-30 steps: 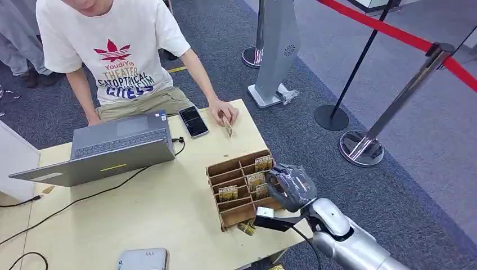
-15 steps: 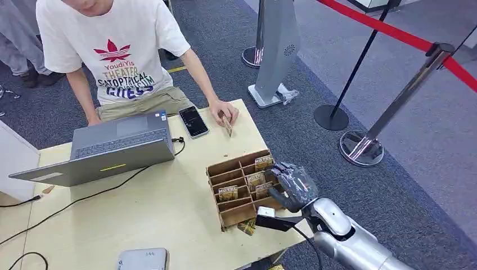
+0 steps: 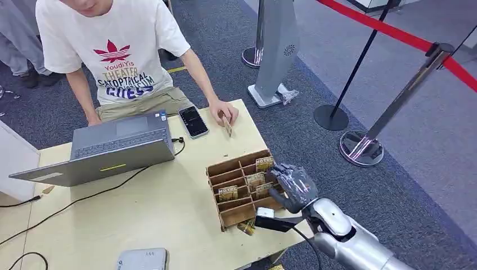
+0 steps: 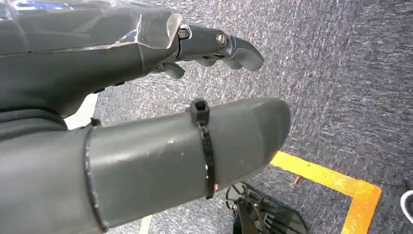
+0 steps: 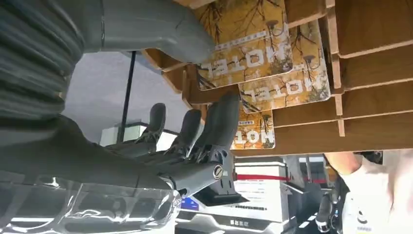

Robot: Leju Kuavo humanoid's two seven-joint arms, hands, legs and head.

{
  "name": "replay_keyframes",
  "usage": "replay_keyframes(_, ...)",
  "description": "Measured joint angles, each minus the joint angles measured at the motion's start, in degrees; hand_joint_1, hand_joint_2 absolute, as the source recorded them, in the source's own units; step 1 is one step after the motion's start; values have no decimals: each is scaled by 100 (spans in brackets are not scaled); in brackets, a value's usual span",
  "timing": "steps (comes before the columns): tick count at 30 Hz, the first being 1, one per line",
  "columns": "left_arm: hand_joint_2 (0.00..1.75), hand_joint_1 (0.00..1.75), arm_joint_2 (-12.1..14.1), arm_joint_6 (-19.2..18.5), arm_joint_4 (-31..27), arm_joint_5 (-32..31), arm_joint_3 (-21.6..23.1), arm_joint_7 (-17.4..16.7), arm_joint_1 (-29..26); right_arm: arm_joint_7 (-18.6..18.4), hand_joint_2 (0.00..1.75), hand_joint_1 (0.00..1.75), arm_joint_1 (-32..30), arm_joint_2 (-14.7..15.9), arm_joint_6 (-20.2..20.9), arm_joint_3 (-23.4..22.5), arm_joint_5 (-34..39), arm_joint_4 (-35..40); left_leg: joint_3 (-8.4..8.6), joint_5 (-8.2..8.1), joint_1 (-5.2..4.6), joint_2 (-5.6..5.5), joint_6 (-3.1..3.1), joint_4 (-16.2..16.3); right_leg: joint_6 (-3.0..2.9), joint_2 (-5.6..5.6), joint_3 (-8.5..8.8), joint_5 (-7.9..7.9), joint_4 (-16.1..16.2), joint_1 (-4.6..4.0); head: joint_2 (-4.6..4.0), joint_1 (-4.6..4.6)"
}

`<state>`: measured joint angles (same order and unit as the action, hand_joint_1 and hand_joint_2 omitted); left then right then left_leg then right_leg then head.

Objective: Pass the card to the sensor for recognition and then transmit it.

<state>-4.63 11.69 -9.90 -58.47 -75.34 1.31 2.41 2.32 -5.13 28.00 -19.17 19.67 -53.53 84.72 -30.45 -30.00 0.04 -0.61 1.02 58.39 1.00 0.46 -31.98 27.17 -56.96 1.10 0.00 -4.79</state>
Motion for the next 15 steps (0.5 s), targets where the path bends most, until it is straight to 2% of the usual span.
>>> replay_keyframes(1, 0, 0, 0, -2, 0, -7, 0, 0, 0, -22, 175, 99, -7, 11, 22, 0, 0, 15, 0, 0, 0, 0, 0, 0, 0, 0, 0, 0, 0, 0, 0, 0)
replay_keyframes(3, 0, 0, 0, -2, 0, -13, 0, 9, 0, -55, 175, 99, -32, 44, 70, 0, -2, 52, 0, 0, 0, 0, 0, 0, 0, -1, 0, 0, 1, 0, 0, -2)
replay_keyframes(5, 0, 0, -2, -4, 0, -15, 0, 17, 1, -98, 175, 106, -49, 72, 120, 0, -7, 96, 0, 0, 0, 0, 0, 0, 0, -1, 0, 0, 1, 0, 0, 0)
replay_keyframes(7, 0, 0, -2, -4, 0, -24, 0, 17, 4, -136, 175, 131, -71, 98, 157, 0, -7, 131, 0, 0, 0, 0, 0, 0, 0, -1, 0, 0, 1, 0, 0, 0)
replay_keyframes(11, 0, 0, 0, -15, 0, -33, 0, 17, 5, -177, 175, 140, -115, 149, 184, 4, -9, 199, 0, 0, 0, 0, 0, 0, 0, 0, 0, 0, 1, 0, 0, 0)
replay_keyframes(15, 0, 0, 0, -22, 0, -42, 0, 17, 8, -205, 175, 155, -132, 166, 197, 7, -9, 229, 0, 0, 0, 0, 0, 0, 0, 0, 0, 0, 2, 0, 0, 0)
